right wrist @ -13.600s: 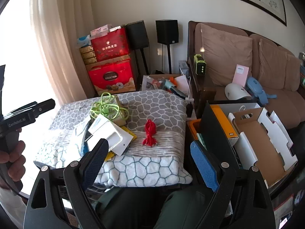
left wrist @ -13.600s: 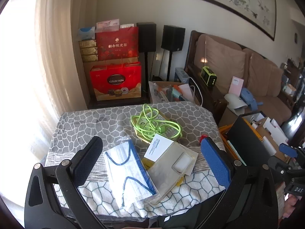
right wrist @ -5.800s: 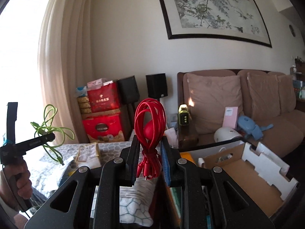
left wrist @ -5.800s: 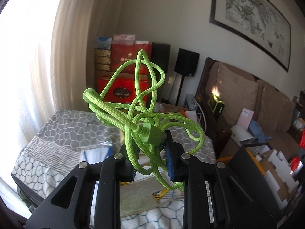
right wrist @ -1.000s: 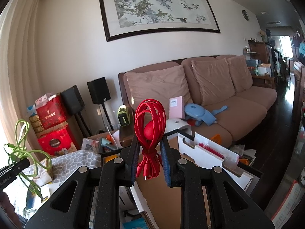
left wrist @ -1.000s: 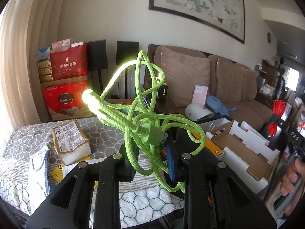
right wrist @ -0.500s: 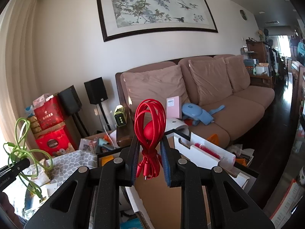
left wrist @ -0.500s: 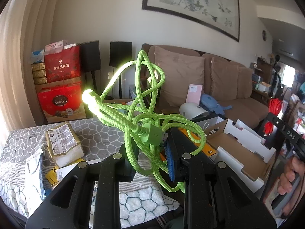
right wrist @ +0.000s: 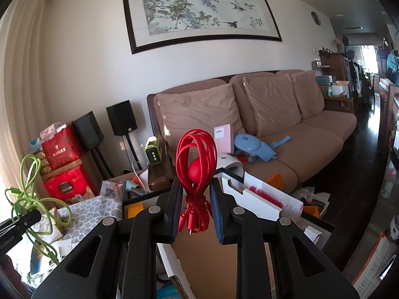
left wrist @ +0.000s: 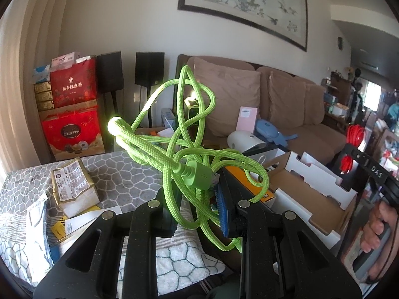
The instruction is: Organize objects
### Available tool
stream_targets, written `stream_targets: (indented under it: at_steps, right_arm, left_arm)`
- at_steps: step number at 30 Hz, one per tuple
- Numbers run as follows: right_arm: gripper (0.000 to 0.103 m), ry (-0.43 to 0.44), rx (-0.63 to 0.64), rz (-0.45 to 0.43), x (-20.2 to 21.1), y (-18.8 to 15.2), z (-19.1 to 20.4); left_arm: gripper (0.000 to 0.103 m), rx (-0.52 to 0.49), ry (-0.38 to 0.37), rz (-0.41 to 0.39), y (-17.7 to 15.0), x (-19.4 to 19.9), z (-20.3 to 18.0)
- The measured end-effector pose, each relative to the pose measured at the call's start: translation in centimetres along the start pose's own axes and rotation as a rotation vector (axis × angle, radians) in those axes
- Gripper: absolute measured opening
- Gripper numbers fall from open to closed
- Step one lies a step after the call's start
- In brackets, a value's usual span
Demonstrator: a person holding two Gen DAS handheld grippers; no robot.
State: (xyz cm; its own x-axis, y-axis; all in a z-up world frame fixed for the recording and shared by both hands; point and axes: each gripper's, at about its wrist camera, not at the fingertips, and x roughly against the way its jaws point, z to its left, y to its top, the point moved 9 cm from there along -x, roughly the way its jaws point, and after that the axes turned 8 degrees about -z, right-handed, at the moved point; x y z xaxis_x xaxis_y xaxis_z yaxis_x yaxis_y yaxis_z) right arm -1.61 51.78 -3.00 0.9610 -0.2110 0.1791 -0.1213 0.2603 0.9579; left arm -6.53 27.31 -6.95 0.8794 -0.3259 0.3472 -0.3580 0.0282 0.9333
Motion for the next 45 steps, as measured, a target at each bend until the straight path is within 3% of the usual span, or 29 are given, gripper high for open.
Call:
stream_targets:
  at_steps: [45]
  right_arm:
    - [0.021,-0.029,0.000,0.042,-0.6,-0.7,-1.6]
  left_arm:
    - [0.023,-0.028,-0.066,-0.014,0.8,-0.2,-4.0]
